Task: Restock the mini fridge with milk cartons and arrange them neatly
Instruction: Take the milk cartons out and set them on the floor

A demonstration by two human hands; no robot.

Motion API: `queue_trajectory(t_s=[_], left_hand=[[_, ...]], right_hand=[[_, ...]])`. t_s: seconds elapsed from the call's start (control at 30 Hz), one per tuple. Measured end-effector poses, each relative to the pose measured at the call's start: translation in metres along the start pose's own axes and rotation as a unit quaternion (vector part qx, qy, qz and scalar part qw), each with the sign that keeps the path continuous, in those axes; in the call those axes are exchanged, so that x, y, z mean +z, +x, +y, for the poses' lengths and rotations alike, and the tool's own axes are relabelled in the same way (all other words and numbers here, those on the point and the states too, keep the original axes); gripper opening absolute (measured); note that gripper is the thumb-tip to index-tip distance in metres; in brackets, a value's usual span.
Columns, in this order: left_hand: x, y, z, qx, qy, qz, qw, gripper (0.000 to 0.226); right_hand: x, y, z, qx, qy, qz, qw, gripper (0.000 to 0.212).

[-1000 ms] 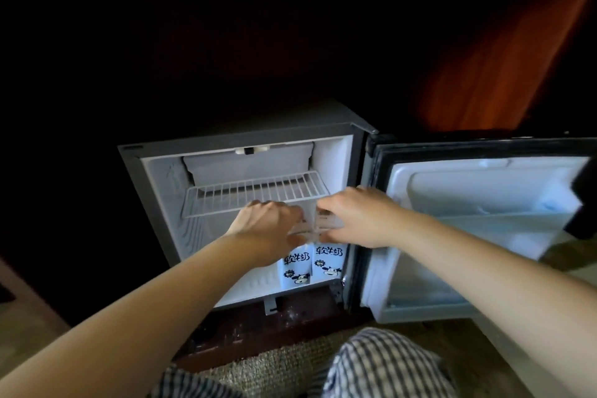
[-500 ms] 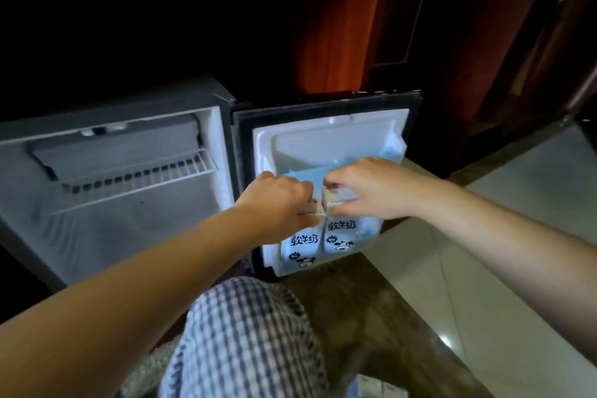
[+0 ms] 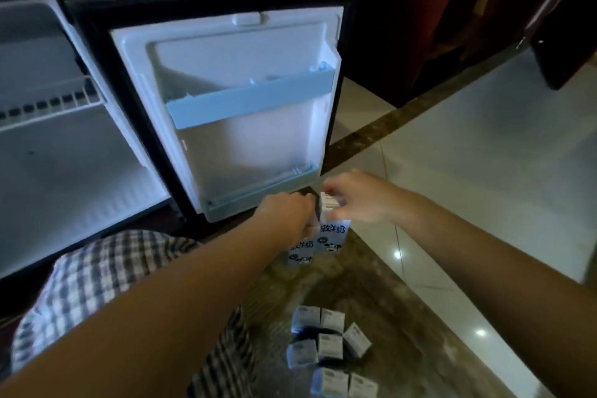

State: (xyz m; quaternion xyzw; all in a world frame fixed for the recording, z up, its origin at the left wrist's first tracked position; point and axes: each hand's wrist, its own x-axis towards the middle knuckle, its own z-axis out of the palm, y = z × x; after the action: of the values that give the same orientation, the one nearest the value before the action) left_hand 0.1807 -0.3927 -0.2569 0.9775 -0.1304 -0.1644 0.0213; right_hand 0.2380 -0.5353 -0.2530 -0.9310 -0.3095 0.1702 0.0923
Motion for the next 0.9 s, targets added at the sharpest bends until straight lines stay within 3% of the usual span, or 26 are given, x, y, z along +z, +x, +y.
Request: queue_trajectory(t_s=[0.23, 0.37, 0.53, 0.7, 0.9], left_hand=[[0.052, 0.035, 0.029, -0.048, -0.114, -0.070, 0.990, 0.038], [0.088, 0.044, 0.039, -0.086, -0.155, -0.078, 0.981, 0.045], [0.130, 0.052, 0.054, -0.089, -0.157, -0.097, 0.979, 0.036], [0.155, 0.056, 0.060, -0.069, -0.139, -0.131, 0.979, 0.044], [0.173, 0.062, 0.066, -0.056, -0.129, -0.146, 0.979, 0.056]], right_hand=[[0.078, -0.016, 0.048, 0.089, 0.068, -0.015, 0.994, 0.019], [0.118, -0.032, 0.070, 0.148, 0.092, -0.020, 0.984, 0.032], [0.171, -0.044, 0.089, 0.216, 0.096, -0.021, 0.971, 0.036], [0.218, -0.050, 0.092, 0.281, 0.128, -0.037, 0.950, 0.042], [0.249, -0.057, 0.088, 0.270, 0.136, -0.052, 0.952, 0.035]])
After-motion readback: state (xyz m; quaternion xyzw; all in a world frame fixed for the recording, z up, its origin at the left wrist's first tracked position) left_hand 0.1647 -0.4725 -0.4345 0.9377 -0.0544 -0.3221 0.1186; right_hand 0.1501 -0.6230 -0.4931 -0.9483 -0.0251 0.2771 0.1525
